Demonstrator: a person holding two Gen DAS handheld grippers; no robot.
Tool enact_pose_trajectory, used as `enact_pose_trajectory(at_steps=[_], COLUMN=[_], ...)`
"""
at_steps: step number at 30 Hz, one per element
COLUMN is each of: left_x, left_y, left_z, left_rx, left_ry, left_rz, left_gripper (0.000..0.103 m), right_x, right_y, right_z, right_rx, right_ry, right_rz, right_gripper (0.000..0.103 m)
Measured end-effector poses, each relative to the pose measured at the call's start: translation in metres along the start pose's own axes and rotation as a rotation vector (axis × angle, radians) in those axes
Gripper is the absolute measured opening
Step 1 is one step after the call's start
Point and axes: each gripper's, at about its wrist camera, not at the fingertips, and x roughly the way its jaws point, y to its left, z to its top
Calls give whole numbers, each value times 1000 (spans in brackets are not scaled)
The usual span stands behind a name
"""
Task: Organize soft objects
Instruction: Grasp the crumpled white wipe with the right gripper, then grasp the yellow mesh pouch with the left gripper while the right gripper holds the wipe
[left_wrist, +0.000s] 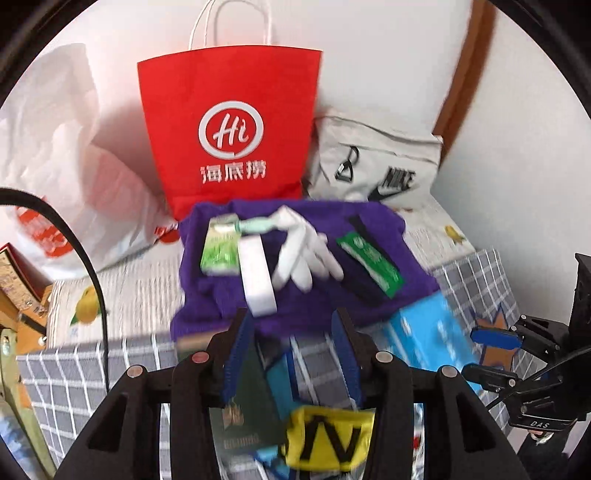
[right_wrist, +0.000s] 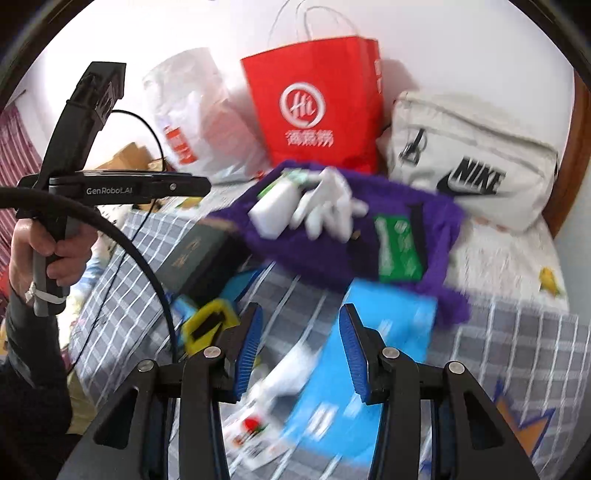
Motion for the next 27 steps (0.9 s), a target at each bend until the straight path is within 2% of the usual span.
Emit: enact_pose_trajectory(at_steps=[3,7,10,15,18,21,23,25,27], left_x=[-13,-29,-36,-48,-53,-55,-57,-60,-60], left_y=[-3,1,1,6,7,9,12,19,27], left_z=[-29,-64,-84,-107,-116,-122,-125,-131,-137], left_rx=[-4,-44,-54,-66,-60,-58,-67,-95,-108], left_ry=[-10,-21,-26,-46,-55,-59,-63,-78,-83], left_rz=[-11,-48,-56,-91,-107,-124,-132,-138,-151], left_gripper=[43,43,43,43,43,43,43,43,43], right_x=[-2,14,32,62,69,85,96,96,90], right_y=[19,48,64,73,74,73,69,67,66], right_z=[-27,-54,-63,-70,-71,-72,-75,-77,-76], right_rx=[9,-17,-50,-68,-71,-65,-55,-39,-22], right_ry=[9,63,94,162,164,184,203,175,153], right_rz=[21,56,3,-190,-257,-310,-330,-319,-266], right_gripper=[42,37,28,28,28,34,31,23,20])
